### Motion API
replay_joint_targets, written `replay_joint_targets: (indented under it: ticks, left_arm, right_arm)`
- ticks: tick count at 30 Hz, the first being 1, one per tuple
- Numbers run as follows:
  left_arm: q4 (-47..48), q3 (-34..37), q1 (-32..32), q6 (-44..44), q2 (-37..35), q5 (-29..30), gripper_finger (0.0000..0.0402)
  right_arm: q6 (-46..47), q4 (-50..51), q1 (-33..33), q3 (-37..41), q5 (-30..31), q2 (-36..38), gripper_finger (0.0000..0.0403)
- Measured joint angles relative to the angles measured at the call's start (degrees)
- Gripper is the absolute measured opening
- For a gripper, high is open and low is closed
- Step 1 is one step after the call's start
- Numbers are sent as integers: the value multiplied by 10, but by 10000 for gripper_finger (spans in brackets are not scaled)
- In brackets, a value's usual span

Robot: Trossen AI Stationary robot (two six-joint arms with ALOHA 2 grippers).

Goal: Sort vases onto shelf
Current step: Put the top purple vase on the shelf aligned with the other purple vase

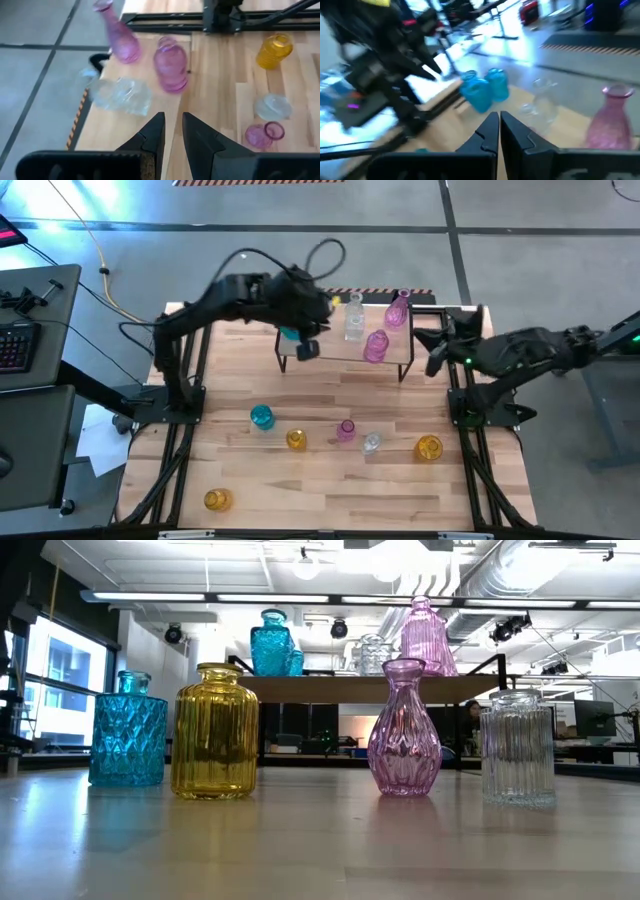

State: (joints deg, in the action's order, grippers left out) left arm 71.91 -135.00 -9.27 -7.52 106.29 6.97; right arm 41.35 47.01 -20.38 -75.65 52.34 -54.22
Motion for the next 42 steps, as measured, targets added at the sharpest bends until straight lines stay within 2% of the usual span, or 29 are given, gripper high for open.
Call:
replay_joint_targets:
  ticks: [6,13,16,19,22,27,31,33,38,42]
  left_arm:
    - [47,0,-10,13,-44,2,58]
    - [129,0,1,29,-93,19,58]
    - [148,0,13,41,-121,46,58]
    - [163,5,21,55,-158,70,58]
    - [164,34,28,76,-208,76,58]
    - [163,132,44,118,-304,100,58]
    - [134,243,54,154,-389,102,58]
    - [114,305,57,172,-431,102,58]
    - [66,446,60,209,-528,100,58]
    - [27,530,60,233,-590,98,58]
  right_arm:
    - [9,80,-26,-86,158,-105,0]
    - [-43,85,-41,-192,182,-184,0]
    - [-49,84,-61,-222,221,-216,0]
    - [-29,87,-79,-228,253,-246,0]
    - [37,118,-86,-229,268,-268,0]
    - [249,265,-87,-229,229,-297,0]
    - [431,402,-100,-229,191,-316,0]
    - [490,432,-109,-229,169,-323,0]
    - [504,430,-115,-232,145,-325,0]
    - [502,412,-117,-232,114,-331,0]
